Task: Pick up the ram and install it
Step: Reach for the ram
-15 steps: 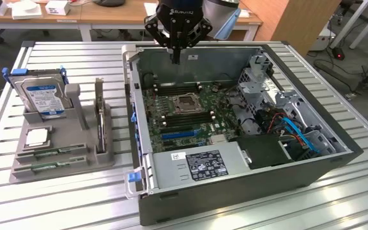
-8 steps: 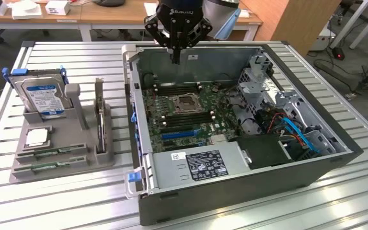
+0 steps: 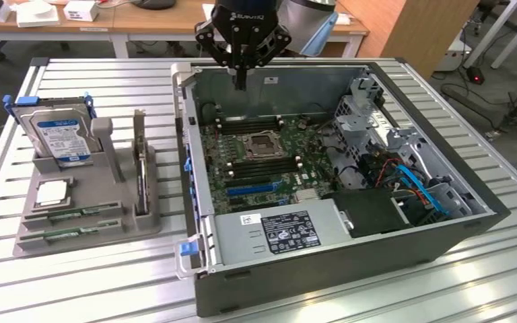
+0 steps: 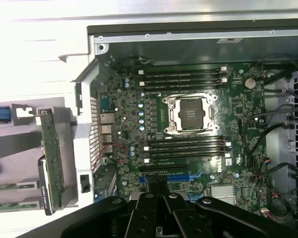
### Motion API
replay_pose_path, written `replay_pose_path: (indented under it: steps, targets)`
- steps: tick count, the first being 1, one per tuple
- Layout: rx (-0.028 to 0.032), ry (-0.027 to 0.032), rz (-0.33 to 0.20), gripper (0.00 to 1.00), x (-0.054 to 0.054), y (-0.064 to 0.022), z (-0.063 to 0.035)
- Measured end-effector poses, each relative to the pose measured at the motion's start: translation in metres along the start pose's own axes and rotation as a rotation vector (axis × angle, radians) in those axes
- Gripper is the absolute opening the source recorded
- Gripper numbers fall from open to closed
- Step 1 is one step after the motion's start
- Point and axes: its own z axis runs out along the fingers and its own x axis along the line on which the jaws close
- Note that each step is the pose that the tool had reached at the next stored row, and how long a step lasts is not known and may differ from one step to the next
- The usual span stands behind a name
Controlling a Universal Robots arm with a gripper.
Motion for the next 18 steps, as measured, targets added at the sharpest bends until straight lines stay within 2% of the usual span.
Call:
replay_pose_path:
  steps: [10, 16, 18]
  targets:
    - [-0.0001, -0.0001, 0.0, 0.09, 0.028, -0.0021, -0.0007]
    - [-0.0001, 0.0, 0.0, 0.09, 0.061, -0.0045, -0.0016]
    - [0.0, 0.0, 0.0, 0.09, 0.067, -0.005, -0.0018]
